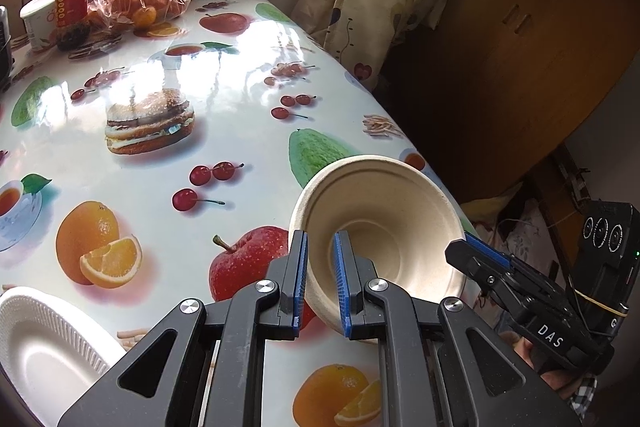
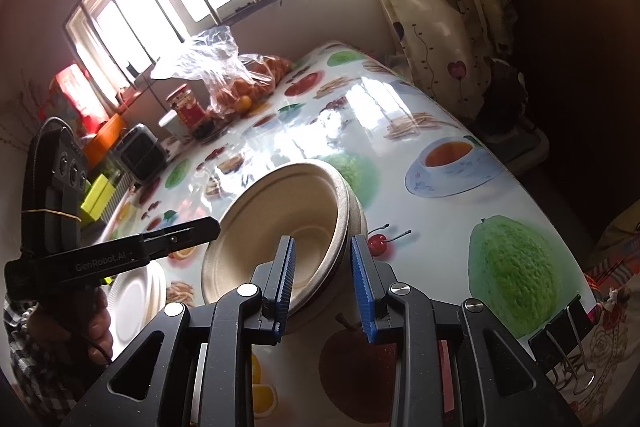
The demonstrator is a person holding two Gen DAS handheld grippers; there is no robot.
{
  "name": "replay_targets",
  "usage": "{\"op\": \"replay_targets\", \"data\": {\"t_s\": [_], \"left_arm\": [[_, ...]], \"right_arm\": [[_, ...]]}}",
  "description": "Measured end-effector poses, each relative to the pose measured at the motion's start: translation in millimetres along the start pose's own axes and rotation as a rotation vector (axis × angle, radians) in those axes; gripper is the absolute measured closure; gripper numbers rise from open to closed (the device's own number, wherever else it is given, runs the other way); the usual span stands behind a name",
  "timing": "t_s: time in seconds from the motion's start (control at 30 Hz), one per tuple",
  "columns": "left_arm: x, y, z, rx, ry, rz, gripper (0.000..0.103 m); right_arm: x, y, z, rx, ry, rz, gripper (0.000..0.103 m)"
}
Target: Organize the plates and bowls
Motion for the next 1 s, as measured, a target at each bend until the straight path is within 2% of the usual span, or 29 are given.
{"op": "replay_targets", "data": {"t_s": [0.57, 0.67, 0.77, 0.87, 1.0], "left_arm": [[0.3, -3.1, -1.6, 0.017, 0.001, 0.000, 0.088], [-0.3, -2.8, -2.5, 0.020, 0.003, -0.001, 0.079], [-0.1, -3.1, -4.4, 0.022, 0.006, -0.003, 0.076], [0.2, -4.0, -5.4, 0.024, 0.008, -0.009, 0.066], [-2.2, -8.0, -5.0, 0.016, -0.001, -0.042, 0.064]], "right_arm": [[1.2, 9.1, 0.9, -0.017, 0.004, -0.001, 0.075], [1.6, 10.4, 0.8, -0.024, 0.005, -0.003, 0.075], [3.2, 14.5, 0.3, -0.025, 0.008, 0.005, 0.075], [5.1, 14.7, -0.9, -0.022, 0.010, 0.009, 0.065], [8.6, 16.6, -3.1, -0.024, 0.014, 0.011, 0.056]]}}
Point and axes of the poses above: each gripper's, at about its wrist camera, not at the fingertips, and z roughly the way its jaws point, y to its right, x to its top, the point moved 8 cm from there along z, roughly the way its jaws point, and after that the axes turned 1 degree about y, right-handed, at the moved point
